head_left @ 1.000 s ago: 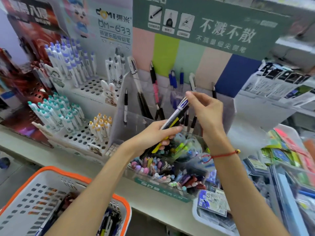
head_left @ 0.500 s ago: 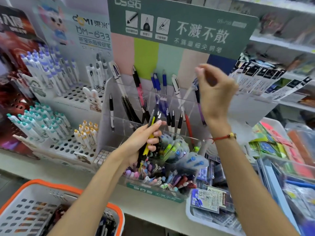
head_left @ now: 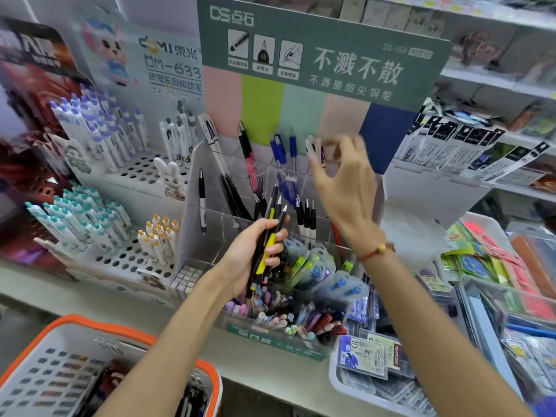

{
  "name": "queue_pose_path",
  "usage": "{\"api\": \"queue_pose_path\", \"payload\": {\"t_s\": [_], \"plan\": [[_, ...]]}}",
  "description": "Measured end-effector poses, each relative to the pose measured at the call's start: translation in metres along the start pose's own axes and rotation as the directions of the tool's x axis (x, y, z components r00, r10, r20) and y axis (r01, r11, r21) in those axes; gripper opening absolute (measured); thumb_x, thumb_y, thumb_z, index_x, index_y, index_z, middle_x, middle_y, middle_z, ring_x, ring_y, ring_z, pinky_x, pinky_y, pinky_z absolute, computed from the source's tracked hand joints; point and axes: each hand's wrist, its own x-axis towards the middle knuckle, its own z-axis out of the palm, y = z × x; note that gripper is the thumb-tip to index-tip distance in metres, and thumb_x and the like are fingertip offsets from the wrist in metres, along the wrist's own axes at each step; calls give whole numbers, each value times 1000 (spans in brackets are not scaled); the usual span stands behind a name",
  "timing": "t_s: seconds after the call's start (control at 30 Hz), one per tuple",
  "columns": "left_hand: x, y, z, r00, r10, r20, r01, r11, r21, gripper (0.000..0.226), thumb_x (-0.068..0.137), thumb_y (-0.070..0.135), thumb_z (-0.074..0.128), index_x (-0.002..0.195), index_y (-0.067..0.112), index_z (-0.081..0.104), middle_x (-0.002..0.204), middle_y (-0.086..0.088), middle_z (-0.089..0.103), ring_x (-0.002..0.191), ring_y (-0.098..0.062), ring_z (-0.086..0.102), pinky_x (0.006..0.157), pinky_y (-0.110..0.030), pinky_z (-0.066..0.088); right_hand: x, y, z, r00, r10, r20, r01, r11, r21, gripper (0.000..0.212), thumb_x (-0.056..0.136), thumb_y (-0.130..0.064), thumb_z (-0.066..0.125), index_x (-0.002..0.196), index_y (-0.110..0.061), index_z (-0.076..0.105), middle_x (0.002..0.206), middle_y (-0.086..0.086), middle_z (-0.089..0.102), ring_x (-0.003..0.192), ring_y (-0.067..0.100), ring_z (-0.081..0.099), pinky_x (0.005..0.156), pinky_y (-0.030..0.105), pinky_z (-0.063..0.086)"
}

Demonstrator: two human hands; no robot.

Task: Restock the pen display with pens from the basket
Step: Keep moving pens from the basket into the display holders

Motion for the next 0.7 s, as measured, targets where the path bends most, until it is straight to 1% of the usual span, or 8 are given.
{"api": "queue_pose_path", "payload": {"t_s": [0.03, 0.1, 0.2, 0.27, 0.4, 0.47, 0.57, 0.7], "plan": [[0, -2, 0, 1000, 17, -6, -16, 998, 54, 12, 102, 16, 38, 105, 9, 46, 65, 3, 44, 42, -3, 34, 35, -13, 25, -13, -3, -2, 992, 59, 112, -66, 996, 57, 29, 91, -44, 63, 102, -18, 64, 93, -5, 60, 76, 9, 55, 61, 20, 42], [-2, -5, 0, 998, 57, -13, -55, 987, 153, 9, 102, 17, 44, 104, 12, 50, 71, 3, 48, 48, -4, 40, 38, -14, 31, -35, -5, -1, 893, 196, 404, -246, 966, 75, 33, 86, -53, 64, 96, -21, 65, 82, -9, 61, 73, 6, 56, 63, 23, 43], [-5, -10, 1, 994, 103, -27, -91, 955, 283, 12, 102, 18, 46, 105, 12, 55, 76, 5, 53, 54, -4, 45, 43, -14, 35, -52, 2, 2, 754, 310, 579, -451, 885, 114, 35, 82, -51, 70, 95, -18, 67, 75, -5, 63, 64, 6, 54, 60, 22, 39], [-8, -11, 3, 992, 112, -54, -88, 941, 326, 15, 102, 19, 47, 108, 11, 58, 79, 6, 58, 57, -3, 49, 44, -14, 37, -57, 5, 1, 736, 341, 585, -537, 820, 198, 32, 82, -44, 73, 94, -14, 71, 74, 0, 66, 59, 6, 53, 57, 21, 39], [-16, -10, 4, 988, 73, -140, -24, 947, 320, 23, 101, 24, 50, 109, 10, 66, 81, 9, 72, 62, -1, 63, 45, -14, 42, -64, 9, -3, 802, 385, 456, -554, 764, 329, 16, 83, -35, 75, 78, -19, 74, 71, -2, 69, 63, 5, 58, 60, 23, 44], [-18, -10, 7, 994, 55, -99, -25, 959, 281, 20, 102, 21, 47, 102, 6, 61, 71, 7, 65, 50, -2, 54, 37, -13, 34, -66, 11, -4, 805, 384, 452, -549, 770, 325, 15, 84, -36, 74, 80, -22, 73, 75, -4, 69, 63, 3, 57, 61, 22, 43], [-16, -16, 12, 993, 82, -81, -52, 947, 318, 19, 103, 18, 45, 92, 7, 55, 63, 7, 57, 45, -2, 45, 35, -14, 29, -71, 9, 0, 751, 403, 523, -607, 734, 306, 27, 83, -45, 72, 92, -20, 71, 83, -1, 71, 61, 5, 55, 58, 23, 41], [-17, -26, 12, 983, 151, -101, -93, 895, 436, 23, 102, 23, 47, 90, 10, 61, 70, -2, 60, 51, -9, 50, 38, -16, 35, -79, 10, -4, 707, 452, 545, -677, 655, 336, 21, 87, -40, 69, 88, -19, 71, 53, -11, 59, 48, 5, 46, 50, 20, 38]]}}
